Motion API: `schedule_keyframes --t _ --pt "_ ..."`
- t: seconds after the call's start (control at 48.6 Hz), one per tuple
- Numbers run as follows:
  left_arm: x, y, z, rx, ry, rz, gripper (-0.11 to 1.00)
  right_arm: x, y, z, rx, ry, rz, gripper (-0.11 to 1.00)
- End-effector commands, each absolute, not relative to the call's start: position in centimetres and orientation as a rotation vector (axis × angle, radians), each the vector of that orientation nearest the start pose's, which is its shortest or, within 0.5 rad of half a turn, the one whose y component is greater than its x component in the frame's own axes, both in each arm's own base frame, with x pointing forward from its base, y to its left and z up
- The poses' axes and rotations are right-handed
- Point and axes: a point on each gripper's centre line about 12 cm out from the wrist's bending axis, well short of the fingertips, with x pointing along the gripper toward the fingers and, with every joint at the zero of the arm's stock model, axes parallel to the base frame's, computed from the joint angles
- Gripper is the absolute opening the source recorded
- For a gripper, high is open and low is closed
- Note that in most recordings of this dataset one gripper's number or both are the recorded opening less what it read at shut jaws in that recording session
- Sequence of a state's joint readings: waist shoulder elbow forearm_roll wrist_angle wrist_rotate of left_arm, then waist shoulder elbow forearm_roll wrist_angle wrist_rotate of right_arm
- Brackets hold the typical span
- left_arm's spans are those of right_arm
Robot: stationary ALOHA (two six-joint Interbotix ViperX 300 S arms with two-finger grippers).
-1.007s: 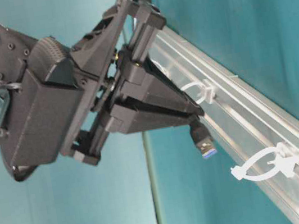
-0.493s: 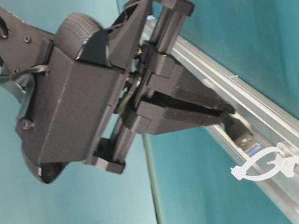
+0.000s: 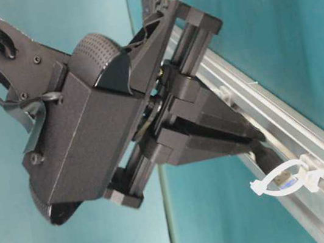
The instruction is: Pass the USB cable through three rings with both arms.
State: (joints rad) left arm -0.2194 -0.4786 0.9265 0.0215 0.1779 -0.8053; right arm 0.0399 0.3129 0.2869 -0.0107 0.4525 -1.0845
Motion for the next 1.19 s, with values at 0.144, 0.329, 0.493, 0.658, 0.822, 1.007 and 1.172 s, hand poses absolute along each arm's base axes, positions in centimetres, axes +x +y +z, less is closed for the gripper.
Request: schedule_keyframes --t 0.144,0.329,0.493,0.658,0.822,1.007,1.172 --pt "28.0 -6.3 22.9 -0.685 0.646 0.032 0.98 46.6 2.6 12.7 -1.006 0.896 0.599 0.06" --pt "28.2 -6.3 22.5 -0.684 0.658 0.038 0.98 47.4 3.1 13.1 -0.973 0.886 0.595 0.06" --pt "28.8 -6.5 22.3 -0.682 0.667 0.042 0.98 47.3 4.0 12.9 -0.974 0.89 0.619 0.06" --pt "29.5 -6.6 21.6 -0.681 0.674 0.044 0.98 47.3 4.5 12.8 -0.958 0.888 0.617 0.06" --pt "30.6 -6.6 21.8 -0.691 0.641 0.037 0.97 47.3 4.5 12.9 -0.907 0.895 0.599 0.06" --pt "31.7 -6.8 20.9 -0.695 0.628 0.033 0.94 47.4 4.2 12.9 -0.893 0.894 0.588 0.06" --pt "33.0 -6.8 19.2 -0.699 0.621 0.035 0.93 47.4 4.2 12.9 -0.891 0.893 0.586 0.06"
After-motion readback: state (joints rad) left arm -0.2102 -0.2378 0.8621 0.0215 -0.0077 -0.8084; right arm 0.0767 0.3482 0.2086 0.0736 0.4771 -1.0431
